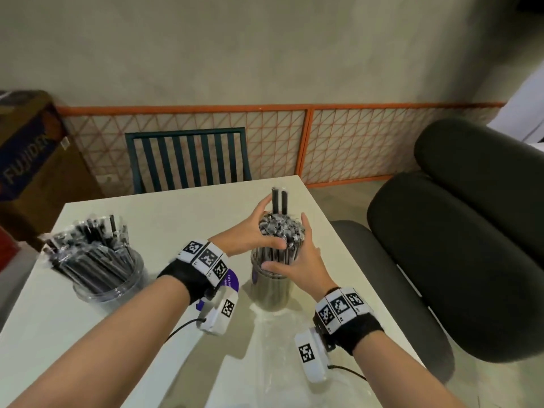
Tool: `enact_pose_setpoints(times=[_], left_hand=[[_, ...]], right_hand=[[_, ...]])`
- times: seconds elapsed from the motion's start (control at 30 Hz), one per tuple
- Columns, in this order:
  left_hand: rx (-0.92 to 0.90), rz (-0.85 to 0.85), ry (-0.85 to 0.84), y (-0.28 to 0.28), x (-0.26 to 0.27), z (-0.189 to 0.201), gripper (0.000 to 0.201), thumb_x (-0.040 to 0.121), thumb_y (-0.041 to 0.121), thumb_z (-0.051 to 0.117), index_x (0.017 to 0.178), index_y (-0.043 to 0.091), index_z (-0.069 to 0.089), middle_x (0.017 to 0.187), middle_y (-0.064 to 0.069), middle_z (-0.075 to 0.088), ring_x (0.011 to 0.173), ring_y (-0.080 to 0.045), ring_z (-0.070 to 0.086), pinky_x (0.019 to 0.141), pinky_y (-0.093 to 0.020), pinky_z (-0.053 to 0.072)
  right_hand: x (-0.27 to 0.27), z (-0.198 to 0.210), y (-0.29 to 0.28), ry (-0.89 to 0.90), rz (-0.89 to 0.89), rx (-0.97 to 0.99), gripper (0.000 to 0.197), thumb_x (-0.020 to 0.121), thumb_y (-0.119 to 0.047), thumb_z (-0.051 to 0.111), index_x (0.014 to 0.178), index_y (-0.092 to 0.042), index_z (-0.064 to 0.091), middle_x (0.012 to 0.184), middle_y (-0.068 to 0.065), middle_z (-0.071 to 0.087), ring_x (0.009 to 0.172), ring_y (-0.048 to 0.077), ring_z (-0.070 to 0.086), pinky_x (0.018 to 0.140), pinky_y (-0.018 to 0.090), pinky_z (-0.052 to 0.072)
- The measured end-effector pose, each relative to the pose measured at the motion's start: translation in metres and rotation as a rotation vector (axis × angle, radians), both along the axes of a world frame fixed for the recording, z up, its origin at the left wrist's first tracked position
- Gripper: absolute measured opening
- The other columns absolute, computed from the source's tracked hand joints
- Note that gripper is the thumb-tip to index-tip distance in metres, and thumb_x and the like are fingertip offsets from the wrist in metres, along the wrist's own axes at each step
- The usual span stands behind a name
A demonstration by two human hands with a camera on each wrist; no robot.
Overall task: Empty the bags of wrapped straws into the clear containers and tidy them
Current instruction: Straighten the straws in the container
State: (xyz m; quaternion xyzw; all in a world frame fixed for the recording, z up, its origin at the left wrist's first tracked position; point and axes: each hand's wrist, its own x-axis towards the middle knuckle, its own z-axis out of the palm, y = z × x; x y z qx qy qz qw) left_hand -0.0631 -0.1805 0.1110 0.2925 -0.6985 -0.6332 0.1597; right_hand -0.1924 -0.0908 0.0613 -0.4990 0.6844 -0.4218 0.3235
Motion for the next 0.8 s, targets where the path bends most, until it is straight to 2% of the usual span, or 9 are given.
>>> enact_pose_setpoints(times=[0.1,0.17,0.23,0.3,0.37,0.43,0.53,0.63,0.8], left_hand=[[-0.025,-0.016,-0.019,-0.002,-0.001,-0.004,0.09,0.069,0.003,0.076,0.13,0.038,0.021,0.117,0.007,0.05,0.105,-0.002,0.053,0.088,-0.019,0.046],[-0.04,-0.022,-0.018,-0.006,0.004,-0.005,0.083,0.065,0.006,0.08,0.126,0.034,0.031,0.118,0.01,0.053,0.106,-0.001,0.057,0.086,-0.015,0.047],[-0.072,-0.021,-0.023,-0.011,0.009,0.001,0.069,0.066,0.007,0.08,0.12,0.032,0.044,0.117,0.01,0.06,0.104,0.003,0.061,0.083,-0.011,0.048],[-0.134,0.0,-0.031,-0.015,0.01,0.012,0.058,0.067,0.011,0.08,0.112,0.034,0.05,0.113,0.01,0.064,0.101,0.004,0.062,0.083,-0.011,0.048],[-0.17,0.007,-0.017,-0.016,0.009,0.022,0.063,0.06,0.026,0.082,0.113,0.033,0.05,0.116,0.008,0.063,0.107,-0.001,0.061,0.089,-0.017,0.048],[-0.17,-0.022,-0.027,-0.014,0.01,0.026,0.077,0.054,0.044,0.076,0.124,0.032,0.044,0.128,0.005,0.057,0.117,-0.007,0.055,0.1,-0.025,0.043],[-0.169,0.012,-0.005,-0.009,0.015,0.023,0.082,0.067,0.06,0.066,0.137,0.037,0.031,0.141,0.006,0.045,0.131,-0.01,0.041,0.108,-0.032,0.033],[-0.157,0.106,0.074,-0.003,0.015,0.022,0.059,0.082,0.051,0.044,0.138,0.039,0.031,0.138,0.011,0.049,0.13,-0.007,0.041,0.106,-0.029,0.033],[-0.217,0.132,0.081,0.003,0.004,0.02,0.033,0.094,0.038,0.04,0.122,0.03,0.055,0.126,0.008,0.061,0.119,-0.003,0.053,0.103,-0.027,0.039]], right_hand=[[0.001,-0.003,-0.002,-0.048,-0.027,-0.038,0.122,0.037,-0.07,0.079,0.137,-0.043,0.014,0.135,-0.003,0.052,0.128,0.021,0.047,0.11,0.051,0.034],[-0.003,0.006,-0.003,-0.064,-0.021,-0.045,0.106,0.05,-0.052,0.086,0.136,-0.032,0.026,0.122,-0.008,0.058,0.116,0.015,0.055,0.099,0.033,0.048],[-0.008,0.021,-0.005,-0.086,0.024,-0.065,0.084,0.064,-0.026,0.085,0.132,-0.022,0.037,0.113,-0.012,0.058,0.109,0.009,0.057,0.091,0.019,0.049],[-0.014,0.036,-0.007,-0.115,0.067,-0.102,0.078,0.066,-0.017,0.084,0.131,-0.018,0.041,0.119,-0.005,0.06,0.112,0.008,0.058,0.095,0.023,0.048],[-0.019,0.046,-0.009,-0.13,0.113,-0.112,0.082,0.067,-0.012,0.083,0.135,-0.016,0.036,0.126,-0.001,0.057,0.116,0.008,0.056,0.098,0.021,0.046],[-0.025,0.052,-0.008,-0.106,0.18,-0.039,0.095,0.069,-0.012,0.082,0.143,-0.019,0.023,0.131,-0.007,0.048,0.122,0.008,0.05,0.102,0.023,0.042],[-0.032,0.05,0.003,-0.068,0.238,0.054,0.113,0.069,-0.017,0.081,0.149,-0.024,0.002,0.134,-0.013,0.032,0.131,0.005,0.032,0.108,0.022,0.027],[-0.031,0.038,0.012,-0.103,0.21,0.059,0.12,0.068,-0.017,0.081,0.149,-0.023,-0.007,0.137,-0.017,0.027,0.134,0.0,0.024,0.111,0.021,0.019],[-0.017,0.018,0.02,-0.106,0.145,0.011,0.123,0.065,-0.021,0.084,0.149,-0.026,-0.005,0.14,-0.016,0.025,0.132,-0.002,0.024,0.11,0.022,0.022]])
